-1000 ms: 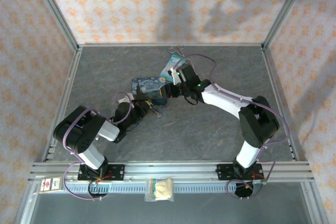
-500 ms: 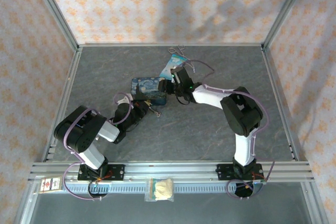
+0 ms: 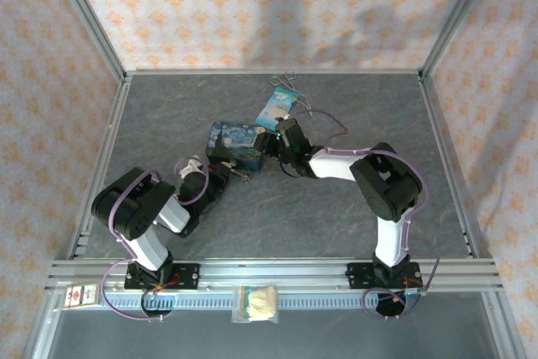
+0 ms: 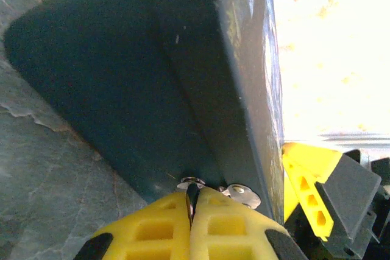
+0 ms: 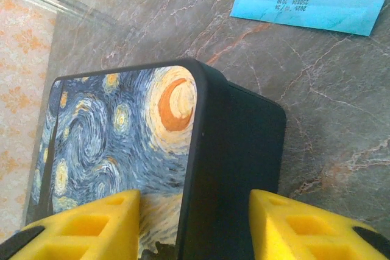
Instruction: Unlock a padlock with a key
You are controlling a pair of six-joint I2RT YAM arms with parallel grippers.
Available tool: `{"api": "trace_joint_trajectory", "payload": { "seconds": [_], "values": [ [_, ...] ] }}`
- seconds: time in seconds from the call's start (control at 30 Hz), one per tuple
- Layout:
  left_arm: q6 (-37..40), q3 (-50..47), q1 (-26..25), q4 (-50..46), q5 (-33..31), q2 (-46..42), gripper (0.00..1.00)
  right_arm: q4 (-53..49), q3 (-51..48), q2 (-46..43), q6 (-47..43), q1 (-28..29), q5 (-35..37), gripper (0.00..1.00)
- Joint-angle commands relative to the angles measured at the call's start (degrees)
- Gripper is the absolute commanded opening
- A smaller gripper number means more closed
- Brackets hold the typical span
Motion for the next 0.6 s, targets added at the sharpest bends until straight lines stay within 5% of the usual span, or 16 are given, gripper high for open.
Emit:
{"api": "trace_joint_trajectory", "payload": {
  "seconds": [0.0,0.43,0.57],
  "values": [
    [-2.87,-1.95,0.48,1.2,-6.22,-0.13,0.0,-3.49,-1.59,-0.23,1.05,-0.68,6.59,0.46],
    [-0.43,-2.39,0.5,-6.73,-6.48,-7.95,0.0,-3.22,1.18,1.02,0.03,-0.55,5.51,0.45],
    [4.98,-1.81,0.49,-14.85,-3.74,-15.48,0.0,-4.97,3.78,-0.65,-2.97,-0.59,4.9,0.55]
  ]
}}
